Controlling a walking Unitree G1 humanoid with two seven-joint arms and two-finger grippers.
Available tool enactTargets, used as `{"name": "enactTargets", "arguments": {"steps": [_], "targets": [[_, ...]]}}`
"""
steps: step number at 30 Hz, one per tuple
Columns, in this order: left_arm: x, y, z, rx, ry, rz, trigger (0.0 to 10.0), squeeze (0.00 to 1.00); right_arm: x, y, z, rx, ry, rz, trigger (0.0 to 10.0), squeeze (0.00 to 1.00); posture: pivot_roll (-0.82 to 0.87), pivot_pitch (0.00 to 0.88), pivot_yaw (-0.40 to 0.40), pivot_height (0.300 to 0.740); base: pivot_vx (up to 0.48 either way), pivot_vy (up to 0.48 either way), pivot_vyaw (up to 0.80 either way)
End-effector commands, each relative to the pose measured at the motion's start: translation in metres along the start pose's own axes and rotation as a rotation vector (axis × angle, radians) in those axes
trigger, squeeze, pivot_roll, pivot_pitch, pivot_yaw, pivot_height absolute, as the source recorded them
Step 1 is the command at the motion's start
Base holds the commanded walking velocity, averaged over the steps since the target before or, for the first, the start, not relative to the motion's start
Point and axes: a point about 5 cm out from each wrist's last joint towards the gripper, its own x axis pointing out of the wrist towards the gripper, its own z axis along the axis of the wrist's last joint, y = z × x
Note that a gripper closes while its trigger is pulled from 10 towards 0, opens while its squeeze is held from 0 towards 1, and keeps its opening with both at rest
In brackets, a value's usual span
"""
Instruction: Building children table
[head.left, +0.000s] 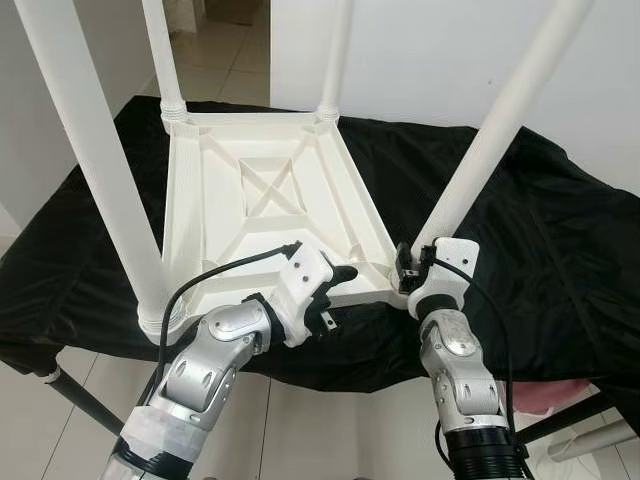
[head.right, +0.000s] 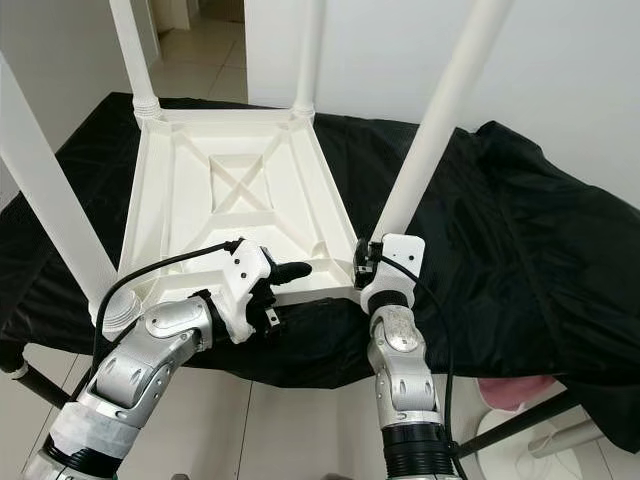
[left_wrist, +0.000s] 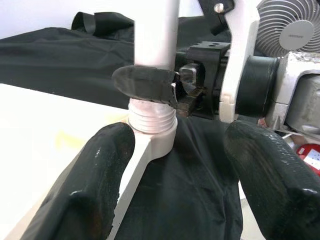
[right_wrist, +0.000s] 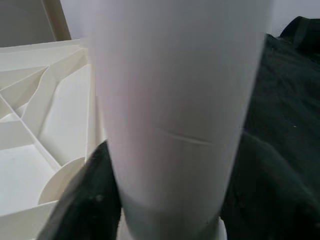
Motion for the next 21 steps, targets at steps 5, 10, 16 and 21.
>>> {"name": "enactTargets", "arguments": {"steps": [5,10,16,21], "targets": [[-0.001,0.000,-0.001,0.009,-0.001,0.091,10.0,0.00,-0.004,-0.002,0.000,0.000,-0.005,0.024,10.0,1.00,-0.03,0.000,-0.086,0.740,0.000,0.000,0.00],[0.002,-0.002,-0.001,0.003,-0.003,0.092,10.0,0.00,-0.007,-0.007,0.000,-0.012,-0.014,0.133,10.0,0.25,-0.03,0.000,-0.076,0.740,0.000,0.000,0.00],[0.003,0.001,0.001,0.012,0.003,0.097,10.0,0.00,-0.005,-0.014,0.002,-0.038,-0.019,0.286,10.0,0.00,-0.03,0.000,-0.063,0.740,0.000,0.000,0.00],[0.003,0.007,0.001,0.027,0.028,0.130,10.0,0.00,0.003,-0.022,0.003,-0.125,-0.017,0.506,10.0,0.00,-0.04,0.000,-0.043,0.740,0.000,0.000,0.00]]}}
